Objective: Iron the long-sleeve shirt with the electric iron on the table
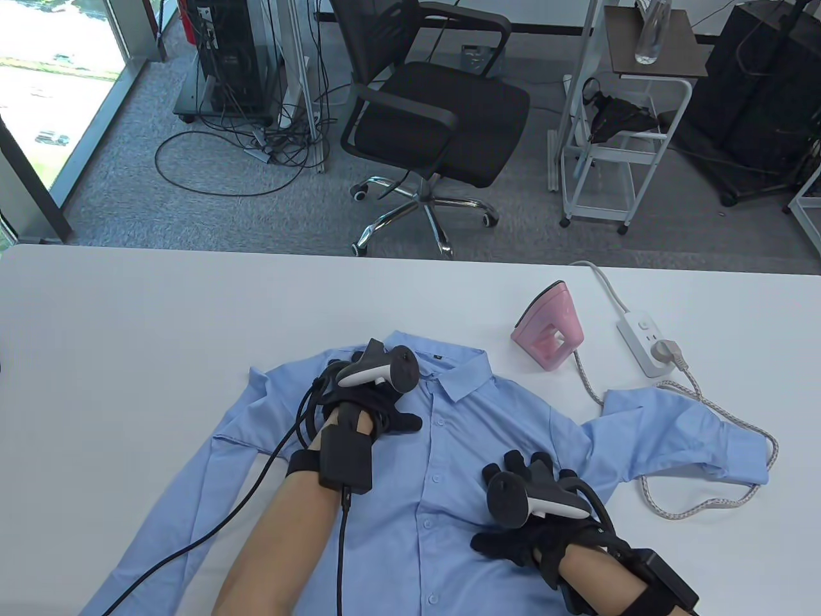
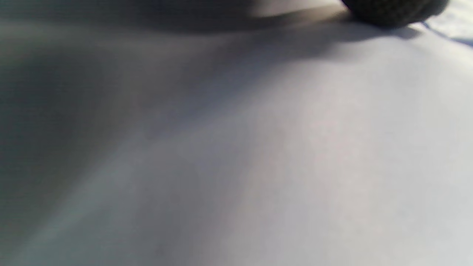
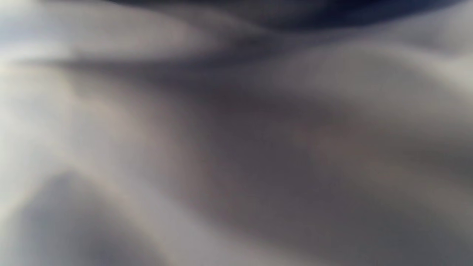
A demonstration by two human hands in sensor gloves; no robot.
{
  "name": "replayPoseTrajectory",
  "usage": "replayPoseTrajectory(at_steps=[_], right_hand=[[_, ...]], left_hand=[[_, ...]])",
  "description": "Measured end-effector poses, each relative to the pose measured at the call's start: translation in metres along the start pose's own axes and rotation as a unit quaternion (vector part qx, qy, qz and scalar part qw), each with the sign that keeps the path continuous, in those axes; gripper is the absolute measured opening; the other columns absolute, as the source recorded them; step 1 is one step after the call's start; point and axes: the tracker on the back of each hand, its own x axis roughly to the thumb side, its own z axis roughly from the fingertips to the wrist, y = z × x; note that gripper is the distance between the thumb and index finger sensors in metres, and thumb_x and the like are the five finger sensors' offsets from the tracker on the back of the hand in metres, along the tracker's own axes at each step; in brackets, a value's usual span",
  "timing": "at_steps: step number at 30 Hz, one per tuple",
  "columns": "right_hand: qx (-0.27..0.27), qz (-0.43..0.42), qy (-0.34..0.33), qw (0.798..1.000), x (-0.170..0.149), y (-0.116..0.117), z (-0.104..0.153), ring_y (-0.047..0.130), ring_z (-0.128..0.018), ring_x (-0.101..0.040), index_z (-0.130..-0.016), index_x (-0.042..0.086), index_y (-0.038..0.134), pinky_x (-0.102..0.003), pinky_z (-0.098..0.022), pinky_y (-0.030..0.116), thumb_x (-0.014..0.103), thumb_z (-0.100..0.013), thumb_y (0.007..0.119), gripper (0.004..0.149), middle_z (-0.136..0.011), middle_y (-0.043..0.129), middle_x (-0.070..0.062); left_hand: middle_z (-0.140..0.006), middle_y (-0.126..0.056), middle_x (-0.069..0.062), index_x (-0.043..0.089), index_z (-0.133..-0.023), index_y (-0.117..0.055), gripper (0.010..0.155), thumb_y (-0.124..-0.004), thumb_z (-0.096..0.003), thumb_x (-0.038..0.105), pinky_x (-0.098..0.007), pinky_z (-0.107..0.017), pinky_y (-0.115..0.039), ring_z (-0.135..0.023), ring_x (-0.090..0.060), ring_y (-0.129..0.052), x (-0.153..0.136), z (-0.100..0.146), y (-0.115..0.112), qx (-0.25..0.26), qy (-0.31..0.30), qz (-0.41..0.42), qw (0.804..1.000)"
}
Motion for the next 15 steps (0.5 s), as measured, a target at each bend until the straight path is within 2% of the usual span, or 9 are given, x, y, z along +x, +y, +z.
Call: replayPoseTrajectory(at_steps=[2, 3, 4, 5, 6, 7, 9, 12, 15], right_hand=[[-0.116, -0.011, 0.006, 0.993, -0.003, -0.018, 0.012, 0.008, -0.098, -0.069, -0.111, 0.016, 0.003, -0.089, -0.061, 0.025, 0.068, -0.054, 0.047, 0.089, -0.115, -0.005, -0.029], [-0.177, -0.017, 0.003, 0.984, -0.006, -0.028, 0.018, 0.018, -0.101, -0.068, -0.114, 0.018, 0.011, -0.089, -0.062, 0.03, 0.066, -0.056, 0.05, 0.085, -0.119, 0.006, -0.028], [-0.208, -0.023, 0.009, 0.978, -0.009, -0.037, 0.02, 0.031, -0.103, -0.068, -0.117, 0.017, 0.024, -0.089, -0.063, 0.037, 0.065, -0.057, 0.052, 0.082, -0.122, 0.022, -0.027], [-0.205, -0.03, 0.017, 0.978, -0.012, -0.041, 0.019, 0.046, -0.102, -0.066, -0.118, 0.016, 0.035, -0.087, -0.063, 0.043, 0.065, -0.057, 0.052, 0.08, -0.122, 0.038, -0.027], [-0.168, -0.047, 0.037, 0.984, -0.017, -0.043, 0.012, 0.054, -0.1, -0.066, -0.117, 0.015, 0.041, -0.086, -0.063, 0.046, 0.064, -0.057, 0.051, 0.078, -0.12, 0.046, -0.029], [-0.095, -0.062, 0.071, 0.991, -0.023, -0.042, 0.001, 0.048, -0.101, -0.068, -0.118, 0.015, 0.038, -0.086, -0.064, 0.044, 0.064, -0.057, 0.049, 0.079, -0.121, 0.04, -0.03], [-0.027, -0.046, 0.118, 0.992, -0.037, -0.037, -0.02, 0.037, -0.103, -0.068, -0.118, 0.018, 0.029, -0.086, -0.065, 0.039, 0.065, -0.057, 0.047, 0.079, -0.123, 0.028, -0.028], [-0.037, -0.023, 0.152, 0.987, -0.06, -0.035, -0.052, 0.017, -0.106, -0.06, -0.112, 0.026, 0.01, -0.085, -0.068, 0.029, 0.065, -0.055, 0.049, 0.079, -0.12, 0.004, -0.017], [-0.091, -0.022, 0.151, 0.984, -0.072, -0.046, -0.059, 0.018, -0.106, -0.058, -0.111, 0.023, 0.011, -0.083, -0.069, 0.029, 0.065, -0.053, 0.049, 0.081, -0.119, 0.006, -0.018]], left_hand=[[-0.122, -0.007, -0.019, 0.026, -0.118, -0.014, 0.091, -0.055, -0.0485, 0.068, -0.087, -0.061, -0.02, -0.104, -0.068, -0.02, 0.0, 0.009, 0.004, 0.051, -0.019, -0.004, 0.998], [-0.123, -0.014, -0.018, 0.028, -0.119, -0.021, 0.084, -0.055, -0.0511, 0.065, -0.087, -0.061, -0.023, -0.105, -0.068, -0.025, 0.001, 0.015, 0.006, 0.073, -0.038, -0.001, 0.997], [-0.124, -0.021, -0.017, 0.029, -0.119, -0.026, 0.081, -0.055, -0.0522, 0.065, -0.087, -0.061, -0.026, -0.106, -0.067, -0.031, 0.002, 0.019, 0.004, 0.071, -0.056, 0.001, 0.996], [-0.125, -0.024, -0.017, 0.029, -0.12, -0.03, 0.08, -0.055, -0.0524, 0.065, -0.088, -0.061, -0.027, -0.106, -0.068, -0.033, 0.002, 0.021, 0.003, 0.054, -0.054, 0.003, 0.997], [-0.125, -0.023, -0.017, 0.03, -0.12, -0.029, 0.081, -0.055, -0.0521, 0.066, -0.088, -0.061, -0.027, -0.105, -0.069, -0.032, 0.001, 0.021, -0.002, 0.011, -0.032, 0.003, 0.999], [-0.124, -0.015, -0.018, 0.03, -0.119, -0.024, 0.084, -0.055, -0.0512, 0.068, -0.088, -0.061, -0.026, -0.105, -0.07, -0.028, -0.001, 0.019, -0.007, -0.035, -0.006, -0.002, 0.999], [-0.12, -0.001, -0.021, 0.029, -0.117, -0.006, 0.093, -0.055, -0.0491, 0.071, -0.089, -0.061, -0.025, -0.103, -0.071, -0.021, -0.005, 0.015, -0.01, -0.047, 0.01, -0.01, 0.999], [-0.12, 0.001, -0.021, 0.029, -0.116, -0.002, 0.096, -0.053, -0.0469, 0.072, -0.088, -0.062, -0.026, -0.103, -0.071, -0.021, -0.014, 0.001, -0.012, -0.003, 0.04, -0.008, 0.999], [-0.119, 0.001, -0.023, 0.021, -0.116, -0.001, 0.1, -0.051, -0.0455, 0.072, -0.087, -0.061, -0.022, -0.103, -0.07, -0.017, -0.026, -0.007, -0.01, 0.033, 0.046, 0.03, 0.998]])
